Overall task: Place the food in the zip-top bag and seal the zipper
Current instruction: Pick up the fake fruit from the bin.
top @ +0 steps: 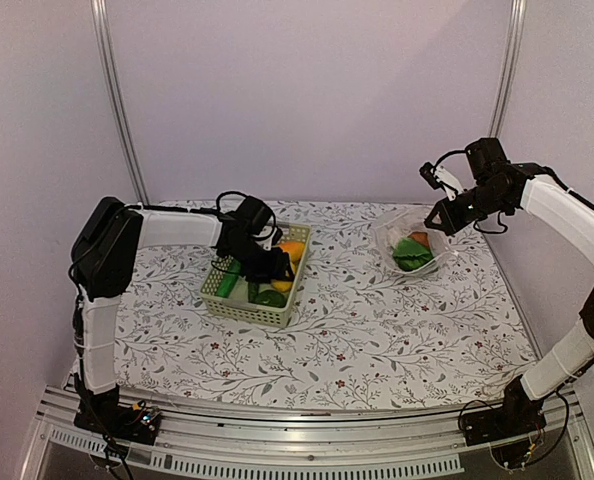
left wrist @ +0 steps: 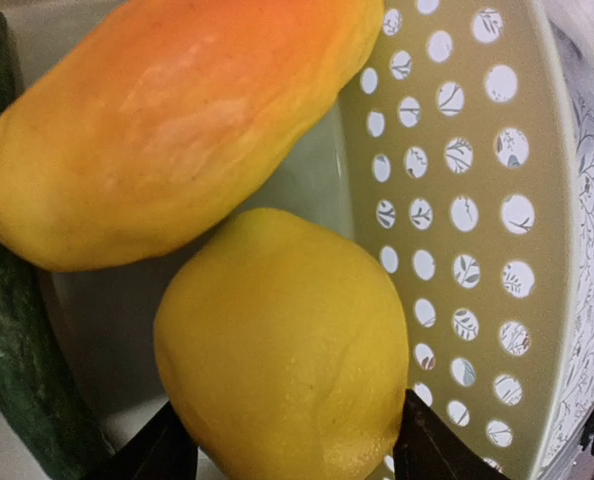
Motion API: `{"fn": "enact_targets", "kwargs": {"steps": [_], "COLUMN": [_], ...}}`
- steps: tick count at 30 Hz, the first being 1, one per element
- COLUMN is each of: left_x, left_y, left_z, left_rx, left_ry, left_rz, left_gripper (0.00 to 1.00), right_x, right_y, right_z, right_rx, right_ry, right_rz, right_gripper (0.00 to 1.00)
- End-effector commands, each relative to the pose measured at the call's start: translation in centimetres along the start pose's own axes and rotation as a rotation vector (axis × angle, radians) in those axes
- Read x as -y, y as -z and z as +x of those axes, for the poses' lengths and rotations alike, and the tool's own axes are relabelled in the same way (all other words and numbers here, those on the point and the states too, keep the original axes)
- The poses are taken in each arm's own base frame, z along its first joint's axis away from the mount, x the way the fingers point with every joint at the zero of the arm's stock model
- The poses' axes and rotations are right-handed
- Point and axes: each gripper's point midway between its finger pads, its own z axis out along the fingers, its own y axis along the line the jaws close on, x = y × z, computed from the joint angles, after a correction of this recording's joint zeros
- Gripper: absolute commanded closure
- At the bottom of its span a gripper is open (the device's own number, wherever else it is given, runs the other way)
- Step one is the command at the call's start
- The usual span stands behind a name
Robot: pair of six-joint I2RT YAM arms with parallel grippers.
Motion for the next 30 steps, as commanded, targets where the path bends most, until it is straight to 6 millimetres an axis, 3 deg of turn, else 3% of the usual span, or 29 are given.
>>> {"fn": "enact_targets", "kwargs": {"steps": [1, 9, 14, 22, 26, 30], "left_x": [-0.1, -0.2, 0.6, 8.5, 14.5, 20.5], "left_y": [1.0, 5.3, 9.0, 14.4, 16.8, 18.6], "left_z": [-1.3, -2.0, -3.9, -7.2, -7.4, -6.5], "left_rx": [0.034, 0.071, 0.165, 0.353, 0.456, 0.538], "left_ry": [-0.017, -0.083, -0.128, -0.248, -0.360, -0.494], "left_rz": [-0.019, -0.082, -0.087, 0.072, 0.192, 0.329], "left_gripper": [0.40, 0.46, 0.48, 0.51, 0.52, 0.54], "right_x": [-0.5, -0.5, -0.7, -0.9, -1.1, -1.3], "right_y": [0.8, 0.8, 0.7, 0.9, 1.0, 1.1], "right_z": [-0.4, -0.2, 0.1, -0.2, -0.3, -0.6], "right_rx": [0.029, 0.028, 0.025, 0.032, 0.035, 0.038], "right_ry": [0.019, 0.024, 0.024, 0.024, 0.025, 0.027], "right_rz": [-0.004, 0.000, -0.009, -0.019, -0.028, -0.039], "right_gripper": [1.00, 1.00, 1.00, 1.00, 1.00, 1.00]}}
